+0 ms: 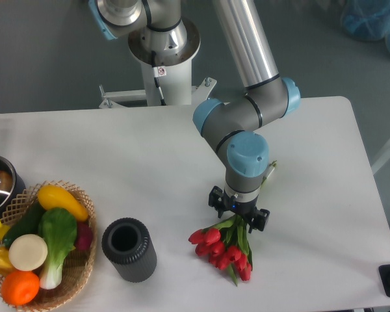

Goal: Pick up the flowers from the table
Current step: 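Close the gripper around the tulip stems, then lift the gripped tulips up off the table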

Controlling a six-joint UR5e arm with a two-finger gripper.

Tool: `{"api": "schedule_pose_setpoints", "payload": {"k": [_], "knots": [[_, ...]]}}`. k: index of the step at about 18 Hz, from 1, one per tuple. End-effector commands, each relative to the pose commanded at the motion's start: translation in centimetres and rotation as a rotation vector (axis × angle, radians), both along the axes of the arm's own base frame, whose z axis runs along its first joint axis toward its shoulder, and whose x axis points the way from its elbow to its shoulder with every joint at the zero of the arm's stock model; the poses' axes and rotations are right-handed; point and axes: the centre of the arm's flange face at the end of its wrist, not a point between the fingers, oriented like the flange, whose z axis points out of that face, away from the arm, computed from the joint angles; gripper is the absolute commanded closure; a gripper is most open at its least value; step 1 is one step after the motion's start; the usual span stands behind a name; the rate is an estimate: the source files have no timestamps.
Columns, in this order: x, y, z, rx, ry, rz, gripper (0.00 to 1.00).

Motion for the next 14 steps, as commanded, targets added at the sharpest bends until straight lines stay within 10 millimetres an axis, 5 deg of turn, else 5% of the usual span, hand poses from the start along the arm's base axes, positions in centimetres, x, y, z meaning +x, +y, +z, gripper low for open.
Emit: {"api": "schedule_pose_setpoints", "payload": {"k": [4,11,14], "knots": [[-0.3,0.1,1.2,0.014,0.012,0.083,0.97],[-0.7,-0.5,5.7,0.052,0.07,0.09,0.98],[-1.9,-2.4,8.7,0.076,0.104,0.135,0.97]]}}
